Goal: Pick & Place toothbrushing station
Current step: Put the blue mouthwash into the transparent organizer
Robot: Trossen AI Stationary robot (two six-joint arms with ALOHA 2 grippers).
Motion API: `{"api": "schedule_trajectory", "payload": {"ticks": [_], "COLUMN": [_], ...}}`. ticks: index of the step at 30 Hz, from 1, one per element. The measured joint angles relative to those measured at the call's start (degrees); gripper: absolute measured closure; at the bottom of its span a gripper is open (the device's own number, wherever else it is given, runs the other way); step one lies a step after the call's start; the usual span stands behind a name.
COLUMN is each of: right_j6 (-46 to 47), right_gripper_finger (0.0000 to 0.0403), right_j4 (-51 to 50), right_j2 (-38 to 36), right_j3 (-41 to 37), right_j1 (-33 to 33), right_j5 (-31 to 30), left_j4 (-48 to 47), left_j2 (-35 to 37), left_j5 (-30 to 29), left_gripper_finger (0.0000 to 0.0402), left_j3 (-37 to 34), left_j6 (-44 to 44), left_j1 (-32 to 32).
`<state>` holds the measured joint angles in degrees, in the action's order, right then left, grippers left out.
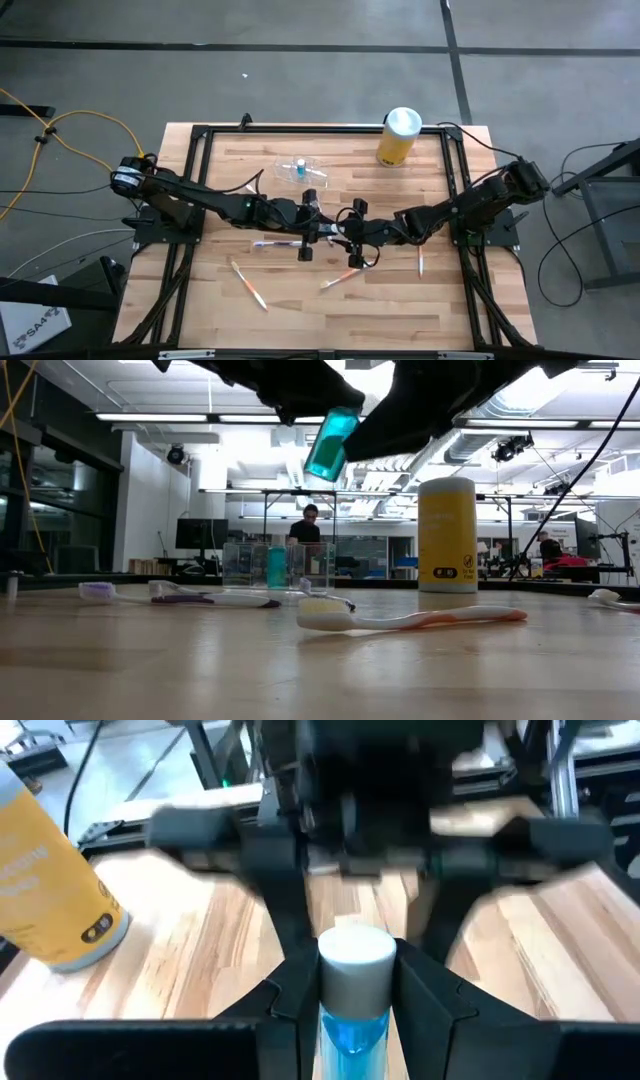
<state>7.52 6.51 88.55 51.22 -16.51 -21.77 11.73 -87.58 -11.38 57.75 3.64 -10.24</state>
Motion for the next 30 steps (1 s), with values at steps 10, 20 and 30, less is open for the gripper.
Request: {"api": "schedule_trajectory", "payload": {"ticks": [10, 20, 30], "right_j6": [3.5, 4.9, 4.9], "right_gripper_finger": [0.0226, 0.0227, 0.0227], "right_j4": [-7.2, -9.0, -9.5], "right_j2": [-4.1, -4.0, -4.0], "right_j3": [0.0, -0.1, -0.1], "right_j1": [0.0, -0.9, -0.9], "right_j5": [-3.3, -3.4, -3.4], "left_j4": [-6.2, -6.9, -1.7], "left_j2": [2.3, 3.6, 3.6], "left_j5": [-9.6, -19.1, -24.3], "left_gripper_finger": [0.0312, 0.0312, 0.0312], "left_j3": [-0.1, -0.5, -5.3], "left_j6": [-0.5, -3.2, -5.8], "left_j1": [2.1, 7.1, 13.1]}}
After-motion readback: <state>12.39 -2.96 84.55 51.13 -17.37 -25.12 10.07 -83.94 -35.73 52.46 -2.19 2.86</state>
